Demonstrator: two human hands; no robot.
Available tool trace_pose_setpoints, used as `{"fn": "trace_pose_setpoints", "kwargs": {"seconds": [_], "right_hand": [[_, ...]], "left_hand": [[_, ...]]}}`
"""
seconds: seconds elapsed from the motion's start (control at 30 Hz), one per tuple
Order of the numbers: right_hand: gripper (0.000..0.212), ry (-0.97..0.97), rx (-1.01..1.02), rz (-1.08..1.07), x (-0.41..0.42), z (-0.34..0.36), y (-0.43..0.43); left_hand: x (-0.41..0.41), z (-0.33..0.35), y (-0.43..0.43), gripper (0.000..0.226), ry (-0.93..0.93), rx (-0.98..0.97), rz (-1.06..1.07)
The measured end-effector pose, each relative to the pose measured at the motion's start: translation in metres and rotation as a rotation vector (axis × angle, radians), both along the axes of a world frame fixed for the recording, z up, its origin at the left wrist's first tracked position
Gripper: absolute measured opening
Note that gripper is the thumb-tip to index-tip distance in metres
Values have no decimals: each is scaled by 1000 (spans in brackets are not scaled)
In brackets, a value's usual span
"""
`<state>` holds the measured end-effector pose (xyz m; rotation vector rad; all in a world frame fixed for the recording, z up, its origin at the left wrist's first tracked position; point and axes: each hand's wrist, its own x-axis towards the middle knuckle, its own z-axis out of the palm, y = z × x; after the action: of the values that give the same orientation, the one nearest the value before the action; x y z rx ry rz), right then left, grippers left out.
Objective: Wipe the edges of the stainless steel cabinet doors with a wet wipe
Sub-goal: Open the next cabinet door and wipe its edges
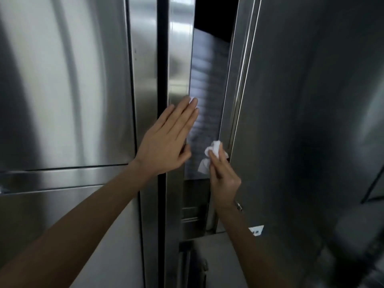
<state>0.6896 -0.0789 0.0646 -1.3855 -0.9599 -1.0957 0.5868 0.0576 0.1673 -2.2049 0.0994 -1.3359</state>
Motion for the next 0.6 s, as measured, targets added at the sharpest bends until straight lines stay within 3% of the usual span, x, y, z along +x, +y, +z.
{"fn": "trace_pose_setpoints", "kwargs": {"seconds": [0.07, 0.3, 0.5, 0.6], "right_hand": [[21, 44, -29, 2, -5, -27, -5], [22, 35, 49, 19, 4, 10, -2], [25, 180, -109, -42, -21, -102, -11], [26, 278, -162, -27, -30, -123, -20]], "left_hand": [[-4, -33, 0, 74, 49, 38, 8], [-5, -71, -1, 67, 149, 129, 42], [-4, -71, 1, 64, 135, 159, 32], [-5, -70, 1, 62, 134, 172, 32]]}}
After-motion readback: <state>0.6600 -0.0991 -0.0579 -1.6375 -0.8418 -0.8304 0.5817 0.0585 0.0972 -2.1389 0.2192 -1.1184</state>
